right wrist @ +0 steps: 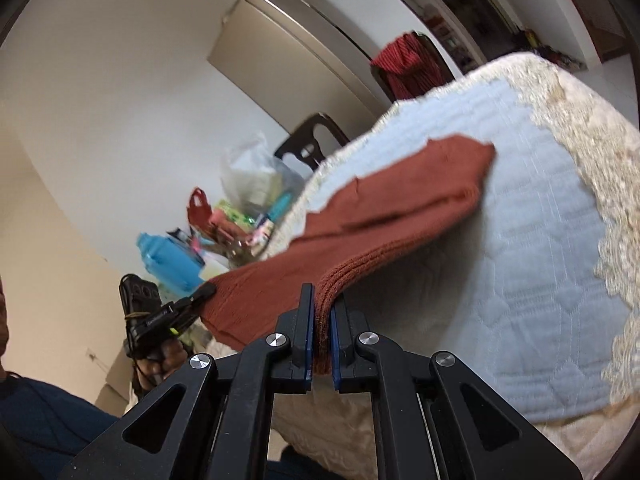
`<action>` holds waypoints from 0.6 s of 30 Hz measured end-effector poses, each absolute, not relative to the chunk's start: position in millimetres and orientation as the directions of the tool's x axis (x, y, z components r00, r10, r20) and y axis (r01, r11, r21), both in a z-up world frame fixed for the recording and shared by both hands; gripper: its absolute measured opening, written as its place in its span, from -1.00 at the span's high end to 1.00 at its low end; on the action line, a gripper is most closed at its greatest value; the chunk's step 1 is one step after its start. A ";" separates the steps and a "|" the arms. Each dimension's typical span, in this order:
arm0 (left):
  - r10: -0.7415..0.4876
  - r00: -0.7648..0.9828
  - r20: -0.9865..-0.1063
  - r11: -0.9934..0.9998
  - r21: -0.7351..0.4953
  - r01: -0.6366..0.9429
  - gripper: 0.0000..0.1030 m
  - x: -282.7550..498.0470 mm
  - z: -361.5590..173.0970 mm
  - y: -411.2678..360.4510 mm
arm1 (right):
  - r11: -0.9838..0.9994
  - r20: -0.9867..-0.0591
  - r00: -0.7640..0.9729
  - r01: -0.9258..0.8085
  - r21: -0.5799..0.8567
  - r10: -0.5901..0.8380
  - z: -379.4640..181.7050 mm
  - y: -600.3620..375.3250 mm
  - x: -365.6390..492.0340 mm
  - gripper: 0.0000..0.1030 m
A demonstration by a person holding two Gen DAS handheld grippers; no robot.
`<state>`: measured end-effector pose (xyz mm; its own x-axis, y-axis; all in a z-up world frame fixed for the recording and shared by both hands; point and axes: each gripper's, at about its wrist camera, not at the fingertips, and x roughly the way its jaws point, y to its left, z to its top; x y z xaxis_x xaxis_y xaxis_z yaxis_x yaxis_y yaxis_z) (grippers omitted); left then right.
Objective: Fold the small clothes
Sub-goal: 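Lift the hem with both grippers and fold it toward the collar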
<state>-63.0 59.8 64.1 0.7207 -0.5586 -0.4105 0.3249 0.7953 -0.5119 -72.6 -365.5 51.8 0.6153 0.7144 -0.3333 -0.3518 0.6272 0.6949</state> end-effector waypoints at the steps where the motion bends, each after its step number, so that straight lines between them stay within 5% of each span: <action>1: -0.561 0.720 -0.408 0.791 -0.521 0.321 0.84 -55.7 64.2 59.8 | 0.630 -0.335 0.623 -0.338 0.699 0.707 50.6 -367.0 -66.3 0.88; 11: -0.556 0.732 -0.393 0.774 -0.565 0.285 0.84 26.4 77.2 55.4 | 0.617 -0.295 0.669 -0.312 0.722 0.683 66.9 -374.7 0.2 0.88; 18: -0.532 0.689 -0.491 0.786 -0.588 0.188 0.84 110.6 59.5 47.0 | 0.621 -0.336 0.685 -0.217 0.753 0.646 62.1 -382.7 67.4 0.88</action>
<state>110.6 47.0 59.5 0.6895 -0.5324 -0.4911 0.1881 0.7864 -0.5884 67.4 -382.7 62.1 0.6853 0.6461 -0.3362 -0.2165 0.6214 0.7530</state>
